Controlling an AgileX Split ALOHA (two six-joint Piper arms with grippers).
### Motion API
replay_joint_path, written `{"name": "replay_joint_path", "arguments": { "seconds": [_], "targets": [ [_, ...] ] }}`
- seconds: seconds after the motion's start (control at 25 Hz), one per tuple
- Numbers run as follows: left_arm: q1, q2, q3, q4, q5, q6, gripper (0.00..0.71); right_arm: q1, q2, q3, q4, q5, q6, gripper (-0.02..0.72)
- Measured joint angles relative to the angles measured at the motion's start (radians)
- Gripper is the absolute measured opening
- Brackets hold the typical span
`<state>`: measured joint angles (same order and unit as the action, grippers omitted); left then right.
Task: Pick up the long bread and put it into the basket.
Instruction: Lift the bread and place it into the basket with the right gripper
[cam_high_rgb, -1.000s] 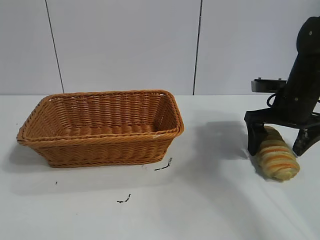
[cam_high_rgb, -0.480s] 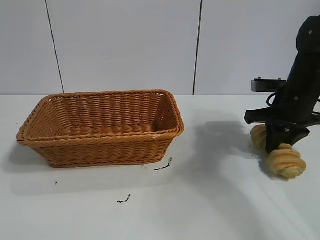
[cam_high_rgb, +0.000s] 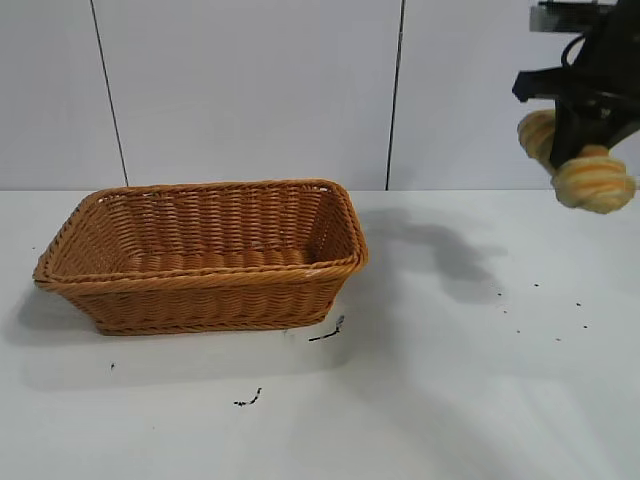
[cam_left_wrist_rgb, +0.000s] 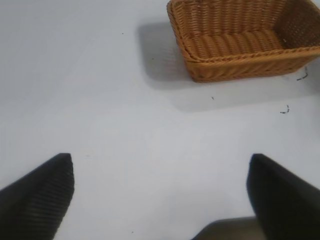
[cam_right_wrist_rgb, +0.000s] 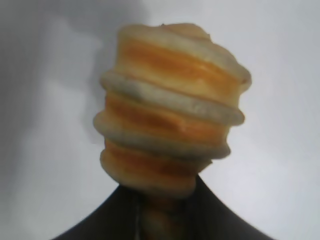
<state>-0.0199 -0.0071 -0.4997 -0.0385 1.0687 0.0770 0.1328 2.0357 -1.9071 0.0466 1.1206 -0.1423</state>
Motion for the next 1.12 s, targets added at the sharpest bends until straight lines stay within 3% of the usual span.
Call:
{"name": "replay_joint_path", "arguments": {
  "seconds": [0.16,0.28,0.44,0.76,0.88,1.0,1.12],
  "targets": [
    [0.000,0.000,0.000,0.000,0.000,0.000,0.692,0.104,0.066,-0.147,-0.005,0.002,-0.020,0.099],
    [0.000,0.000,0.000,0.000,0.000,0.000,0.692,0.197,0.112,-0.226,-0.005,0.000,-0.092,0.098],
    [0.000,0.000,0.000,0.000,0.000,0.000,0.692,0.316,0.144,-0.258,-0.005,-0.052,-0.252,0.097],
    [0.000,0.000,0.000,0.000,0.000,0.000,0.692,0.508,0.215,-0.258,0.000,-0.250,-0.692,0.097],
    [0.000,0.000,0.000,0.000,0.000,0.000,0.692,0.546,0.266,-0.258,0.001,-0.300,-0.826,0.097],
    [0.000,0.000,0.000,0.000,0.000,0.000,0.692,0.557,0.331,-0.258,0.003,-0.316,-0.894,0.097],
    [0.000,0.000,0.000,0.000,0.000,0.000,0.692,0.557,0.394,-0.258,-0.011,-0.327,-0.911,0.097]
  ]
}}
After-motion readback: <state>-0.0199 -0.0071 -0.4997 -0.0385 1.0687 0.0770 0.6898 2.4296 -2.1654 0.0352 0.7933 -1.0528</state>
